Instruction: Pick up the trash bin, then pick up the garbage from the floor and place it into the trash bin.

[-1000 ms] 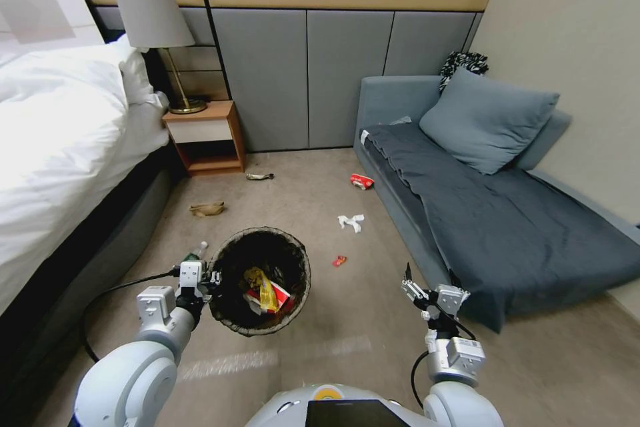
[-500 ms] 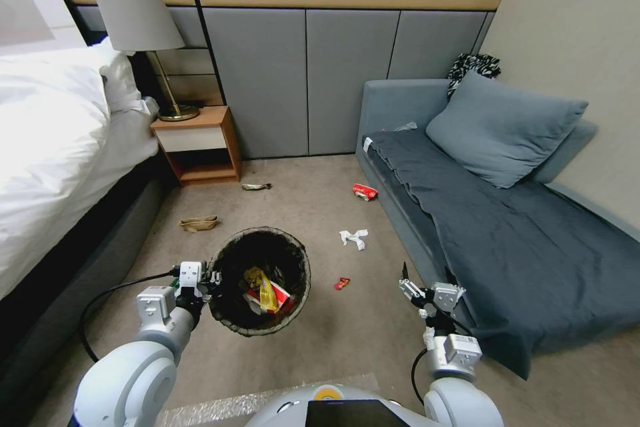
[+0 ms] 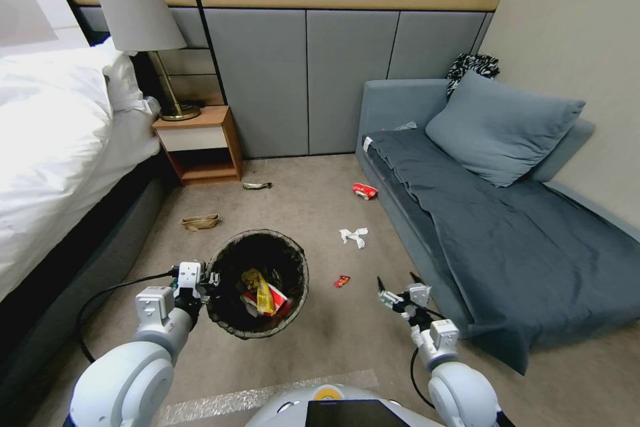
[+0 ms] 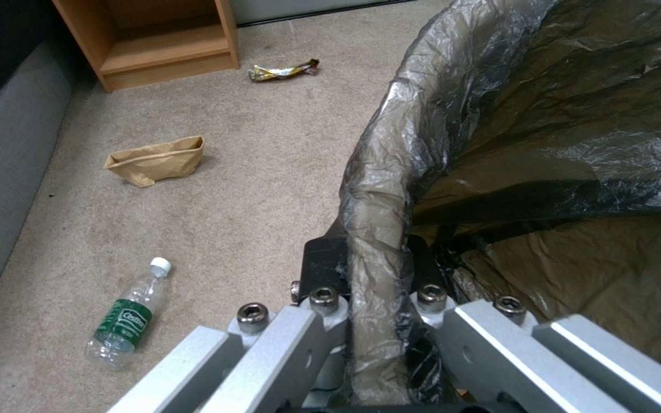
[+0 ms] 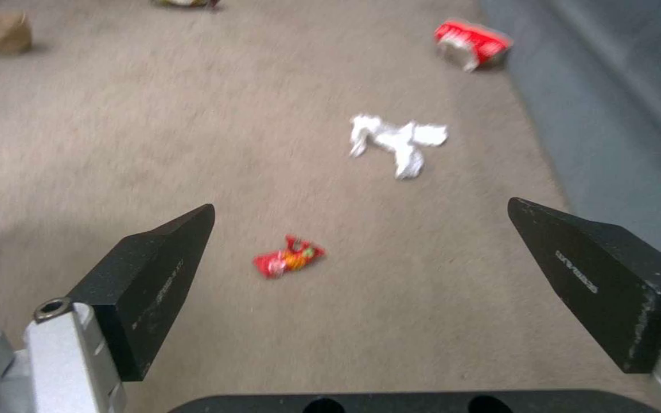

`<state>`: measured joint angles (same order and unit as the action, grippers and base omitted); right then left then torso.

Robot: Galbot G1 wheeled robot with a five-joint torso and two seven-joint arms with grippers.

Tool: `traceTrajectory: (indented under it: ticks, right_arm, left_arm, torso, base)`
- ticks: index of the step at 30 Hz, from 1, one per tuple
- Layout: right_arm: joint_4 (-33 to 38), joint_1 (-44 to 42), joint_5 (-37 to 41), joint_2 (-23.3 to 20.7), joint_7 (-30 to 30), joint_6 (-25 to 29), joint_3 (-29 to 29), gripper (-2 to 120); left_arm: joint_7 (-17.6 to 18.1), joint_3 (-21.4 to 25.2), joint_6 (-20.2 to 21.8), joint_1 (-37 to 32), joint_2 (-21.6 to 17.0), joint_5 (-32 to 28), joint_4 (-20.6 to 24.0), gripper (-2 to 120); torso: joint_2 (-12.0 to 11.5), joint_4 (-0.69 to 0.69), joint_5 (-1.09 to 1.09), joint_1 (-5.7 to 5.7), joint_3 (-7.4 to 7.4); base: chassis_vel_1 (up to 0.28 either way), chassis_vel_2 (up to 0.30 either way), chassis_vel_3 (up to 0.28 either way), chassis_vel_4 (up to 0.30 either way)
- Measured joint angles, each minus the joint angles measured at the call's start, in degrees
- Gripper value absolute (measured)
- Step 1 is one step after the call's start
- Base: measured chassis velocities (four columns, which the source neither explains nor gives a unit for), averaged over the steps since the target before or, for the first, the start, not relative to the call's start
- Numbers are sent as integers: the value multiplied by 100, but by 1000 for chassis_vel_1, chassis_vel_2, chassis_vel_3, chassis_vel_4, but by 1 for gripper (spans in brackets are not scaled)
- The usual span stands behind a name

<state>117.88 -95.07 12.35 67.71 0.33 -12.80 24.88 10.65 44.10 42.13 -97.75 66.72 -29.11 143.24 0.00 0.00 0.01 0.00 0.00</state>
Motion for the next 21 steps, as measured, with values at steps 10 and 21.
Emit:
traceTrajectory:
  ticks: [10, 21]
  right_arm:
    - [-1152, 907, 323, -171, -244, -57, -382, 100]
    - [-2245, 1726, 252, 210, -181, -1, -934, 100]
  left_arm:
    - [-31, -50, 0, 91, -71, 6, 0, 1]
    - [-32, -48, 0, 110, -55, 31, 0, 1]
  torso:
    - [0, 1, -1, 0, 0]
    - [0, 1, -1, 0, 1]
  base:
    - [0, 0, 0, 0]
    - [0, 0, 0, 0]
